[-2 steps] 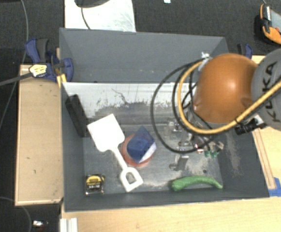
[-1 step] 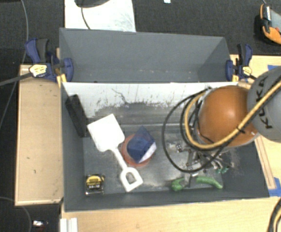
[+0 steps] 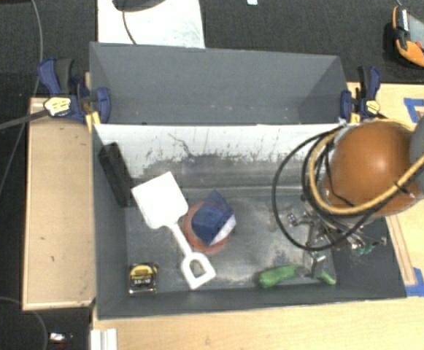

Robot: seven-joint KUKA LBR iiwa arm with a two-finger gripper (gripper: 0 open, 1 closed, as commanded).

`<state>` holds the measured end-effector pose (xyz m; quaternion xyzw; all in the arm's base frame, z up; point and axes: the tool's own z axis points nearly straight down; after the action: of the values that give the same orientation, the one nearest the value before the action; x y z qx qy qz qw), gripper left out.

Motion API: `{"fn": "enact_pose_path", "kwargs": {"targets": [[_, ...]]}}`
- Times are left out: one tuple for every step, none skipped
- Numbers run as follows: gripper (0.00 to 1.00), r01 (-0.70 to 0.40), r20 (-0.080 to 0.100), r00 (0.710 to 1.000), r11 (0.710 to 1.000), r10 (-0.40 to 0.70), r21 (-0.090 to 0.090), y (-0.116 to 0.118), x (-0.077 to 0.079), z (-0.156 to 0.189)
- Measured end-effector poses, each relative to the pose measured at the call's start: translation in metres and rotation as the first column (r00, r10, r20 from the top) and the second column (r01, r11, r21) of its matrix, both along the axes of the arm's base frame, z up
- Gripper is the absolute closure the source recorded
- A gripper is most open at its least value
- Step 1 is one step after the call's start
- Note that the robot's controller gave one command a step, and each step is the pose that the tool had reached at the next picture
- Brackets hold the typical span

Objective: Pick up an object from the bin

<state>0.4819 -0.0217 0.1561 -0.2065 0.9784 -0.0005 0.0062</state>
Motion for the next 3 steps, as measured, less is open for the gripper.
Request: {"fn": "enact_pose_path", "kwargs": {"targets": [[0.0, 0.007, -0.012, 1.0, 1.0, -0.007, 0.0, -0.009, -0.003, -0.021], [0.0, -0.203, 0.011, 0.979, 0.979, 0.203, 0.0, 0.01, -0.001, -0.085], [1.0, -0.095, -0.007, 0.995, 0.995, 0.095, 0.002, 0.01, -0.002, -0.086]]}}
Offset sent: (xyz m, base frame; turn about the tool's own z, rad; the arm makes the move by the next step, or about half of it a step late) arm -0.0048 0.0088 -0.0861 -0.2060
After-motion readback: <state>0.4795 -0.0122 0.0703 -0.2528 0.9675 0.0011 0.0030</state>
